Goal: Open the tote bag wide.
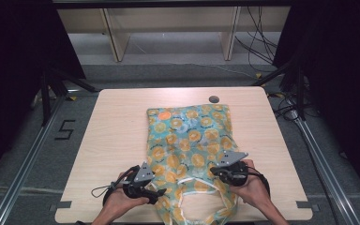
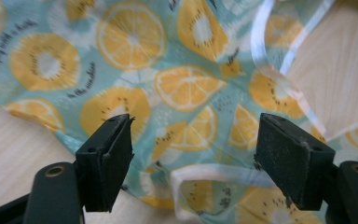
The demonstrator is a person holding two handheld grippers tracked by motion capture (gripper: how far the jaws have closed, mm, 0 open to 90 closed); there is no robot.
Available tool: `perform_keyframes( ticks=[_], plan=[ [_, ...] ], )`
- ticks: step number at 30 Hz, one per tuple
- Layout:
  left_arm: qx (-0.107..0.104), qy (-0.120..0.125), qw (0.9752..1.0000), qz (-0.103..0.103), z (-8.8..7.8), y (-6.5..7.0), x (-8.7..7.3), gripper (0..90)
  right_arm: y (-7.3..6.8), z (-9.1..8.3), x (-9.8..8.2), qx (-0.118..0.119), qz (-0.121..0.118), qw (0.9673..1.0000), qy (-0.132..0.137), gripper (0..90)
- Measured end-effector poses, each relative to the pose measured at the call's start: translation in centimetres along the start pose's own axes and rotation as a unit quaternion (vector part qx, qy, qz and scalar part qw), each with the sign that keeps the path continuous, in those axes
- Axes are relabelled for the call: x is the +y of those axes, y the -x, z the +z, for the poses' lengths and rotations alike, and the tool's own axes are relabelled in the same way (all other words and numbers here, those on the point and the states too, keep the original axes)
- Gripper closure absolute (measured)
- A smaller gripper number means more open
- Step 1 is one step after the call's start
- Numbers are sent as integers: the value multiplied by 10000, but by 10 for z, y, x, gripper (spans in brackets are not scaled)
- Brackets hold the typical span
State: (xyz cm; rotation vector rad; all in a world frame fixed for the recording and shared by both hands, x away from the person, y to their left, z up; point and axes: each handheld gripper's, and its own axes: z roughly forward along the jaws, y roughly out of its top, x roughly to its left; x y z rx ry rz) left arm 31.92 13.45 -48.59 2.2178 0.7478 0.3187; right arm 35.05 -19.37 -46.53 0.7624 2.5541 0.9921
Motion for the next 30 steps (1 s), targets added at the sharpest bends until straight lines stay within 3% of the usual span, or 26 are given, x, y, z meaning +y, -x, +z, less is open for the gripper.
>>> perform_keyframes(
  ticks=[4,5,8,11,14,15,20,22,25,26,28,30],
  plan=[
    [72,194,9998,-78,-7,0,2,259,11,-1,7,32,82,9999,134,900],
    [66,221,9997,-119,-8,1,2,249,12,-2,9,258,179,9994,145,900],
    [121,149,9998,-67,-4,-1,5,245,8,0,11,323,94,9994,112,898],
    [-12,114,9999,59,6,3,13,274,1,4,14,408,109,9991,84,876],
    [-295,192,9992,164,18,14,28,273,0,6,14,440,83,9990,92,864],
    [-289,180,9992,230,23,19,34,279,0,5,15,435,82,9990,88,860],
    [-343,-233,9980,476,51,29,50,333,3,0,14,412,248,9988,98,821],
    [-166,-365,9978,524,60,29,50,445,6,-3,12,379,287,9988,149,792],
    [-152,-345,9965,748,63,23,53,811,9,-7,10,419,390,9980,259,758],
    [-137,-292,9967,742,62,19,58,880,9,-9,10,441,417,9979,205,753],
    [-77,-205,9970,744,59,11,66,895,9,-12,9,407,400,9980,287,744],
    [-6,11,9981,617,53,1,78,896,10,-17,9,388,421,9979,312,733]
  ],
)
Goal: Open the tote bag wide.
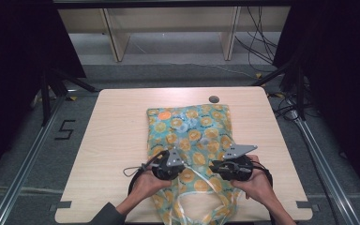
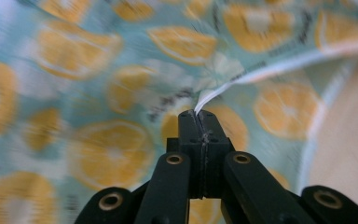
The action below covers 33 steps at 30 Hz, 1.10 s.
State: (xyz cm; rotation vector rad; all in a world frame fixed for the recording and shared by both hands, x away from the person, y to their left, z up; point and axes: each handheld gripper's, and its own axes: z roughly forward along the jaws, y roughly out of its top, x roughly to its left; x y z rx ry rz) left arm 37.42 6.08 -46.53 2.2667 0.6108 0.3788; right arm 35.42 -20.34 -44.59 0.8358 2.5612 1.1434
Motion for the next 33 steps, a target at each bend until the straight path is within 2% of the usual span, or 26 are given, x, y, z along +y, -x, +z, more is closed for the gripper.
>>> perform_keyframes(
  ticks=[4,5,6,8,9,10,11,12,14,16,17,18,19,21,22,23,24,25,26,27,28,29,30,31,33],
  plan=[
    [20,368,9991,-192,-9,-26,23,897,4,-8,1,-8,90,10000,42,673],
    [50,492,9981,-357,-10,-32,29,897,5,-10,1,10,177,9998,19,650],
    [53,508,9980,-385,-11,-39,35,897,5,-11,1,5,196,9997,121,620],
    [143,595,9972,-438,-14,-52,46,896,4,-13,2,124,209,9997,84,560],
    [141,606,9966,-542,-14,-58,51,896,2,-14,2,164,201,9996,124,540],
    [126,613,9966,-530,-15,-64,55,897,-1,-15,2,206,135,9996,125,517],
    [116,625,9954,-711,-14,-67,59,897,-4,-13,3,247,99,9994,204,496],
    [114,605,9959,-668,-13,-73,62,897,-6,-13,3,306,43,9994,173,464],
    [55,653,9948,-776,-11,-80,67,897,-12,-8,4,354,78,9993,126,390],
    [34,564,9950,-828,-8,-88,70,896,-14,-3,5,246,68,9996,103,345],
    [25,545,9948,-858,-6,-90,71,896,-16,2,4,39,90,9999,61,316],
    [-4,516,9944,-922,-5,-94,71,896,-16,2,4,39,90,9999,61,316],
    [-53,526,9935,-1011,-3,-97,71,896,-15,5,4,-93,10,10000,31,298],
    [-110,582,9910,-1196,0,-101,70,896,-16,10,4,-227,46,9997,-49,266],
    [-157,577,9901,-1269,0,-102,70,896,-14,14,5,-306,-44,9995,-72,274],
    [-183,519,9916,-1174,0,-105,70,896,-14,19,6,-354,-56,9993,-56,344],
    [-112,507,9920,-1146,0,-106,70,896,-13,21,7,-408,-202,9990,-18,454],
    [-142,514,9912,-1208,-1,-107,69,896,-14,24,9,-443,-206,9988,-48,565],
    [-203,566,9898,-1291,0,-109,68,896,-10,26,11,-509,-401,9978,-112,661],
    [-204,541,9899,-1295,-1,-110,68,896,-10,30,12,-573,-397,9975,-95,758],
    [-231,550,9894,-1324,-1,-111,67,895,-6,31,16,-585,-578,9966,-91,838],
    [-212,571,9889,-1359,-2,-112,66,895,-3,32,19,-611,-646,9960,-52,893],
    [-205,531,9897,-1317,-3,-114,65,894,1,32,23,-649,-699,9954,-22,900],
    [-217,593,9878,-1423,-2,-115,64,894,4,33,27,-699,-745,9948,49,900],
    [-215,539,9879,-1440,-1,-120,62,891,13,32,38,-856,-695,9938,134,900]
  ],
)
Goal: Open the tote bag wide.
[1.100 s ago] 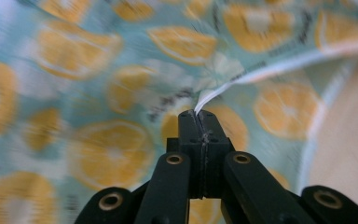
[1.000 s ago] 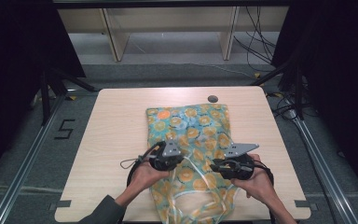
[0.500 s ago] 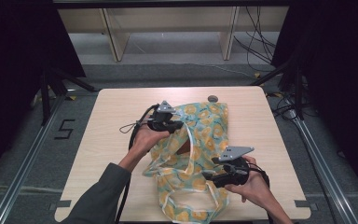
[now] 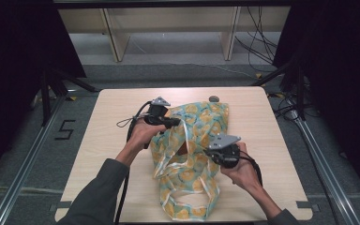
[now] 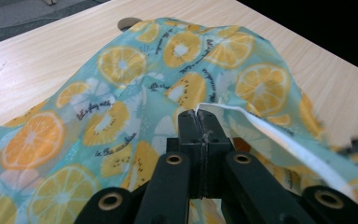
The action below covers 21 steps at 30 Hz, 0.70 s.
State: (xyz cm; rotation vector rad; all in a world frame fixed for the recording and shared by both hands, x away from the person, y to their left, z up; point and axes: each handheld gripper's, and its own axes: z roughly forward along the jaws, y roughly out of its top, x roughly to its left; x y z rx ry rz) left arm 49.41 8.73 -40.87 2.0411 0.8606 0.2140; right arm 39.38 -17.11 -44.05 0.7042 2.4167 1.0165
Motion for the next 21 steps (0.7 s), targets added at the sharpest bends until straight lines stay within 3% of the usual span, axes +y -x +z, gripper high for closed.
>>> perform_keyframes(
  ticks=[2,4,8,11,15,17,18,21],
  plan=[
    [22,-58,10000,-59,1,-7,-1,869,11,2,8,-141,4,9999,72,900],
    [71,-181,9997,-119,1,-16,-6,863,28,6,17,-240,315,9990,220,900],
    [147,-351,9988,-320,7,-31,-20,873,64,20,33,-515,643,9963,265,900],
    [129,-469,9980,-396,12,-37,-31,872,87,32,41,-750,779,9941,106,900],
    [178,-517,9973,-485,12,-37,-41,820,105,49,43,-786,940,9921,-270,900],
    [281,-477,9978,-355,5,-32,-44,720,106,56,43,-795,942,9914,-437,900],
    [303,-389,9984,-287,-2,-28,-45,685,107,61,42,-834,971,9911,-377,900],
    [322,82,9986,-415,-28,-18,-46,556,110,66,40,-770,1032,9901,-565,900]
  ],
)
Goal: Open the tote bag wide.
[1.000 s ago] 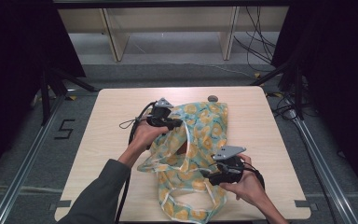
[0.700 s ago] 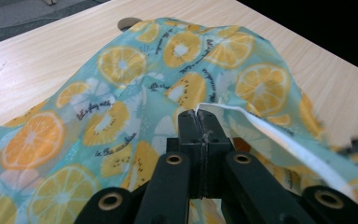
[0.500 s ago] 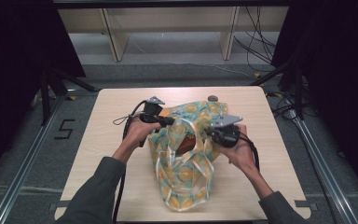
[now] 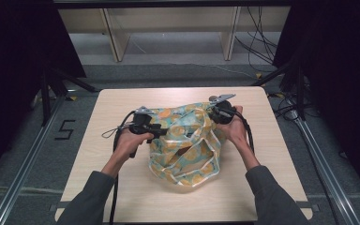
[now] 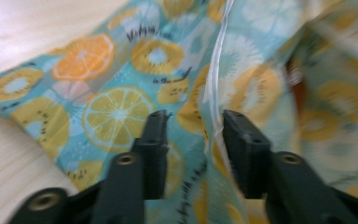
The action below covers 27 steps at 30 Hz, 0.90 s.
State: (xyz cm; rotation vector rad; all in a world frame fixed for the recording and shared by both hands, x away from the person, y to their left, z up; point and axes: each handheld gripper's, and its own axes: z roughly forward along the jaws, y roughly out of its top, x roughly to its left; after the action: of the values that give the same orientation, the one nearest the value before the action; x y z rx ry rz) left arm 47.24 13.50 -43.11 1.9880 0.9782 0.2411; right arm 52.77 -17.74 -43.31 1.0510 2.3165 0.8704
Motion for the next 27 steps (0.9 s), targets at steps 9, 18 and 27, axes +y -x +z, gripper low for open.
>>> perform_keyframes(
  ticks=[9,18,27],
  plan=[
    [116,487,9897,1342,-49,76,-12,512,7,0,-3,75,213,9996,-140,900],
    [-636,295,9810,1810,3,97,-21,328,5,-3,-2,85,152,9997,-147,900],
    [-777,95,9744,2106,26,115,-23,276,7,-1,-3,116,130,9995,-255,900]
  ],
)
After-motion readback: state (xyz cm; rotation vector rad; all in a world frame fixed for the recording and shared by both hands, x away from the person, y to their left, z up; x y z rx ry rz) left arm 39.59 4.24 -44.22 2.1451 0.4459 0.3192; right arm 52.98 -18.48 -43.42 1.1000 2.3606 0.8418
